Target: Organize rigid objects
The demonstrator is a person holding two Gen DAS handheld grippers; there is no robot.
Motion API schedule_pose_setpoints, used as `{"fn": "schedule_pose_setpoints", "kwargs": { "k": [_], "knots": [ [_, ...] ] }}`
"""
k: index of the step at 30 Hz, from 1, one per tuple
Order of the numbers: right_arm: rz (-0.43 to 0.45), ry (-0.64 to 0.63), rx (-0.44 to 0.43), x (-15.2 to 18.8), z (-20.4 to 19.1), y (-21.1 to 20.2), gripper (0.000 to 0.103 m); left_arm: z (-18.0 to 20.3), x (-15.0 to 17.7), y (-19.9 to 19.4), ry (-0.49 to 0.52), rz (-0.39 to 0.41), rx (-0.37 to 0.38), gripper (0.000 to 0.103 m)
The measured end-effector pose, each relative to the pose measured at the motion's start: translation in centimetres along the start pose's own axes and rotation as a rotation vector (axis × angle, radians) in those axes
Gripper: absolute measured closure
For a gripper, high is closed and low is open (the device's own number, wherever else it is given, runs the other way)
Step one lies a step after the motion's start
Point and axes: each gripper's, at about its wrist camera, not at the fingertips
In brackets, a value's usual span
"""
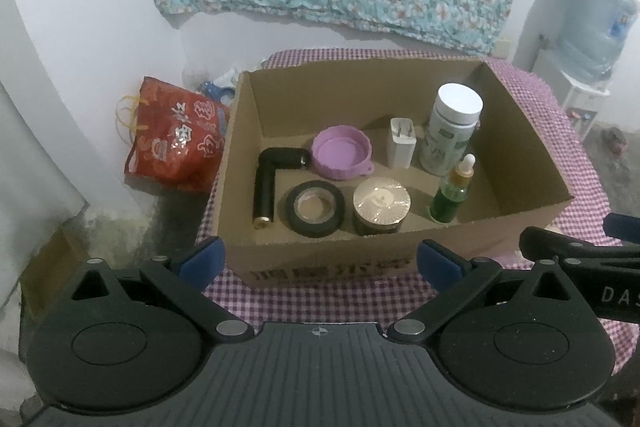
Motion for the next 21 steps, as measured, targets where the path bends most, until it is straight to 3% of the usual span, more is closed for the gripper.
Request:
{"fn": "schedule_pose_setpoints", "kwargs": {
  "k": [21],
  "knots": [
    [0.001, -0.006, 0.001, -0.33, -0.19, -0.03, 0.000, -0.26, -0.03, 0.06, -0.002, 0.011, 0.000, 0.001]
  ]
}}
Point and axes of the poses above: each gripper's, at about its wrist camera, not at the fingertips, and y roughly the way its jaws point, z to its right, x to its underside, and after that the axes turned 10 degrees about -x, right-handed
